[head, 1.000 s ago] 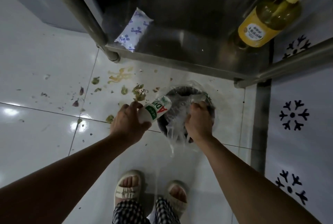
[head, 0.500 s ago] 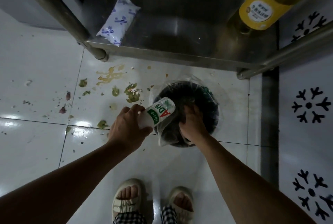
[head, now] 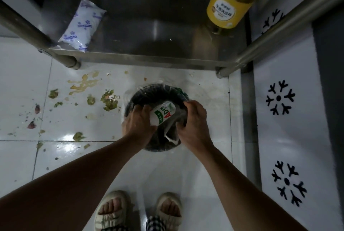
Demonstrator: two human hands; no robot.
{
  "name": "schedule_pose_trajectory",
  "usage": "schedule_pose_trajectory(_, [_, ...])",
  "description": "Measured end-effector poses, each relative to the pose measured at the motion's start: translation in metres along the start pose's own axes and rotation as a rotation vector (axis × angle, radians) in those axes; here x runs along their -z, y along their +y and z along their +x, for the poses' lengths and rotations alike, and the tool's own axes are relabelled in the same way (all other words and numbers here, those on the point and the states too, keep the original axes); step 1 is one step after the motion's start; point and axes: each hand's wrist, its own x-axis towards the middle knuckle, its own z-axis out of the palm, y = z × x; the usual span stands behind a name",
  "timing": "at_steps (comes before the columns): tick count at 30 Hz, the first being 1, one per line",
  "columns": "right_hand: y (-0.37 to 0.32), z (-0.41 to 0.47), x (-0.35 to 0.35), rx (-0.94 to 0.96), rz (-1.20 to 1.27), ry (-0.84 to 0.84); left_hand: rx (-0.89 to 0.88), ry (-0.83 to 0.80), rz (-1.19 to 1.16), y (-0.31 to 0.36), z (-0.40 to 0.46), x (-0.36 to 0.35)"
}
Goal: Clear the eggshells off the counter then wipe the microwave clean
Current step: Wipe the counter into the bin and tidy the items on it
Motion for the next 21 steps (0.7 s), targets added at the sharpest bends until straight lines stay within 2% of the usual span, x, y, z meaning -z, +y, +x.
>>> schedule_pose_trajectory(7, [0.029,0.006,-0.015,0.010,0.002,0.020,0.008,-0.025,0.120,-0.004,0.032,-0.048])
schedule_pose_trajectory(11, [0.032,0.007,-0.020,-0.008,0.013,0.007,0.059,-0.065,0.109,-0.010,0.037,-0.055])
schedule_pose_trajectory(16, [0.017,-0.004,-0.003,-0.070,0.022,-0.053,0.035,-0.072,0.011,-0.004,0.014,-0.026])
schedule_pose_trajectory(21, [-0.023,-0.027,0.041,-0.102,-0.006,-0.094,-0.040,-0.078,-0.006,0.013,-0.027,0.044])
